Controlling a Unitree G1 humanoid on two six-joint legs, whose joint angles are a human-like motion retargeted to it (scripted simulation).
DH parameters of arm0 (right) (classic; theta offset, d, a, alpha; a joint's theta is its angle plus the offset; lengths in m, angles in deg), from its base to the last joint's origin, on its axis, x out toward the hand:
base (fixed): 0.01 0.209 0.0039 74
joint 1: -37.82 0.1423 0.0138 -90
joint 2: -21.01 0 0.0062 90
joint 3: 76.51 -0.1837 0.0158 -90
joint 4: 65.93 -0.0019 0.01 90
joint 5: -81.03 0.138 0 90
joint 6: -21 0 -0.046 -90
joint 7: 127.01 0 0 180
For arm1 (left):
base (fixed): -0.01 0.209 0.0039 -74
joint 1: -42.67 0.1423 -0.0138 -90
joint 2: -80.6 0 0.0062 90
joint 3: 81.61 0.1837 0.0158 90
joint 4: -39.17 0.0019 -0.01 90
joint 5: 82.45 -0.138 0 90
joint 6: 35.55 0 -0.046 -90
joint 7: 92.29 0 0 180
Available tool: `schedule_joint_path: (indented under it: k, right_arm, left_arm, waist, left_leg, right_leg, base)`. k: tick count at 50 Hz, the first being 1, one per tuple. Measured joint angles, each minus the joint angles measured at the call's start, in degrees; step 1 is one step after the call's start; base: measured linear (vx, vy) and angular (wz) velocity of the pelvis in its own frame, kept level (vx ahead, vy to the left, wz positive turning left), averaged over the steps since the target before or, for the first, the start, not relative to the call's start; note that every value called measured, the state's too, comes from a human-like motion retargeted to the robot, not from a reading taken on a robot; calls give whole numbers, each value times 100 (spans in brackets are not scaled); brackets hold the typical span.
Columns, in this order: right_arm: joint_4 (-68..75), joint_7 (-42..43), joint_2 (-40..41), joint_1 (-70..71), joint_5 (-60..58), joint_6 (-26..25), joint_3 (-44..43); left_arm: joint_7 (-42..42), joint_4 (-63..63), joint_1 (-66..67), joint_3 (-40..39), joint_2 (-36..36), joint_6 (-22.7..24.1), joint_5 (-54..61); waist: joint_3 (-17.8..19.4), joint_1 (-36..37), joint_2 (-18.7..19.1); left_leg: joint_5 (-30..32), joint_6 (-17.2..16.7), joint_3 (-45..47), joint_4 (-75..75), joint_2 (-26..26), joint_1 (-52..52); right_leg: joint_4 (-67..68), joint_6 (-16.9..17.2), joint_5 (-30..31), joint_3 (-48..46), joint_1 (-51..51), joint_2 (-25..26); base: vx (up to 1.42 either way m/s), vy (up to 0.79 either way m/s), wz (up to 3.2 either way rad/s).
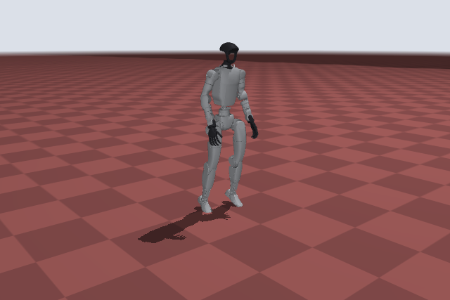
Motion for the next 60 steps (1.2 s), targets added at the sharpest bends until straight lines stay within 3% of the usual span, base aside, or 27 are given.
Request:
schedule_joint_path:
  k: [2,6,13,15,17,18,20,22,23,27,28,29,34,40,42,45,47,48,50,53,55,57,60]
  right_arm:
    - [44,-295,30,-219,-143,83,41]
    - [412,-218,36,-152,-82,246,261]
    - [733,-225,-102,124,-72,24,164]
    - [702,-182,-194,282,88,76,145]
    - [844,-138,-269,678,276,79,105]
    - [956,-122,-284,887,323,41,64]
    - [1104,62,-261,1191,350,-24,-123]
    - [910,425,-163,1090,424,51,-328]
    - [725,546,-98,906,452,110,-394]
    - [246,-4,-36,137,70,33,-188]
    - [235,-210,-47,34,-84,54,-112]
    - [249,-311,-57,-26,-157,100,-53]
    - [602,-283,-109,94,-63,167,114]
    - [880,-332,-280,325,-187,58,132]
    - [871,-274,-389,519,-32,57,136]
    - [949,-181,-498,1042,165,8,65]
    - [883,23,-472,1196,274,-37,-118]
    - [775,188,-434,1130,361,-6,-227]
    - [464,472,-300,791,550,84,-394]
    - [92,221,-180,144,376,-34,-262]
    - [6,-110,-179,-125,55,-6,-67]
    - [39,-250,-192,-201,-59,128,102]
    - [251,-236,-197,-81,-19,160,253]
  left_arm:
    - [394,-86,193,-26,60,170,-232]
    - [528,-68,203,38,129,391,-204]
    - [338,150,-359,356,162,149,-462]
    - [298,95,-564,334,181,94,-541]
    - [275,146,-922,178,182,-5,-678]
    - [286,214,-1084,63,172,-76,-783]
    - [236,347,-1278,-215,123,-220,-946]
    - [-82,313,-1133,-296,45,-194,-590]
    - [-259,254,-960,-268,-1,-100,-328]
    - [-46,-23,-134,2,-65,165,-100]
    - [142,-70,17,58,-46,228,-229]
    - [275,-114,130,107,-24,280,-330]
    - [495,-88,155,352,59,314,-465]
    - [549,116,-211,561,73,259,-714]
    - [517,7,-365,488,85,179,-684]
    - [465,-32,-787,169,121,0,-713]
    - [358,25,-980,-62,136,-162,-725]
    - [222,14,-974,-124,126,-209,-629]
    - [-146,-92,-815,-122,74,-163,-193]
    - [-202,-432,-257,88,65,29,269]
    - [83,-616,70,253,150,215,164]
    - [305,-710,227,403,251,324,-108]
    - [399,-680,197,572,336,323,-260]
  waist:
    - [-161,-50,25]
    - [-77,-146,21]
    - [351,-51,182]
    - [573,-28,228]
    - [997,-52,249]
    - [1160,-77,260]
    - [1228,-106,235]
    - [973,-114,139]
    - [806,-114,108]
    - [78,-188,171]
    - [-41,-223,185]
    - [-112,-251,191]
    - [-8,-236,205]
    - [212,-54,281]
    - [452,-102,353]
    - [995,-208,337]
    - [1053,-288,266]
    - [980,-302,233]
    - [655,-254,152]
    - [164,-125,163]
    - [-42,-132,208]
    - [-92,-173,228]
    - [16,-202,233]
  left_leg:
    - [427,-239,213,-540,122,154]
    - [-166,-217,512,-713,137,310]
    - [239,-267,-71,-361,15,439]
    - [-667,-127,-158,-8,-42,525]
    - [-2487,165,29,998,-89,463]
    - [-3272,360,159,1656,-73,282]
    - [-4146,911,316,2902,-31,-361]
    - [-3719,890,437,2869,-45,-679]
    - [-3184,701,493,2430,-45,-617]
    - [-37,-30,420,-55,35,11]
    - [405,-181,494,-412,78,93]
    - [487,-270,606,-614,112,152]
    - [-214,-237,645,-673,116,339]
    - [402,-197,-72,-309,3,447]
    - [-441,-151,-200,13,-3,594]
    - [-3030,188,-44,1223,-65,614]
    - [-3926,629,59,2360,-72,26]
    - [-3927,752,73,2631,-79,-218]
    - [-3153,647,100,2310,-107,-433]
    - [-475,148,12,411,-47,22]
    - [803,-256,158,-427,103,217]
    - [757,-392,629,-643,241,301]
    - [339,-270,856,-688,257,402]
  right_leg:
    - [-592,176,548,-132,160,33]
    - [-651,116,-41,-81,212,20]
    - [-475,-73,350,-58,428,67]
    - [-130,-211,-764,48,542,41]
    - [756,-421,-2636,90,560,-17]
    - [1390,-619,-3464,45,405,-35]
    - [2812,-1155,-4523,11,-305,-90]
    - [3002,-1029,-4121,16,-764,-183]
    - [2599,-802,-3536,18,-748,-184]
    - [-189,-101,130,40,-83,21]
    - [-554,29,661,-43,-21,21]
    - [-743,89,803,-154,6,5]
    - [-744,39,194,-398,40,-17]
    - [-338,7,611,19,96,50]
    - [-221,-156,-187,375,361,137]
    - [1011,-471,-2939,222,437,86]
    - [2231,-924,-4033,-6,-127,0]
    - [2566,-1019,-4082,-36,-385,-42]
    - [2409,-772,-3286,-19,-696,-100]
    - [408,-225,-356,5,-263,27]
    - [-489,-15,890,-169,-45,55]
    - [-651,6,733,-382,8,2]
    - [-616,-28,286,-304,40,-25]
  base:
    - [8,-5,9]
    - [-3,0,1]
    - [-2,0,-1]
    - [-8,2,-11]
    - [-14,3,-6]
    - [-17,4,-7]
    - [-14,4,-15]
    - [1,3,-21]
    - [12,1,-18]
    - [15,-1,-5]
    - [9,-2,4]
    - [5,-2,3]
    - [-4,0,-4]
    - [-1,0,0]
    - [-3,1,12]
    - [-12,2,26]
    - [-13,2,32]
    - [-4,1,22]
    - [5,-1,-3]
    - [15,-3,-18]
    - [11,-4,-7]
    - [3,-2,-1]
    - [0,0,0]
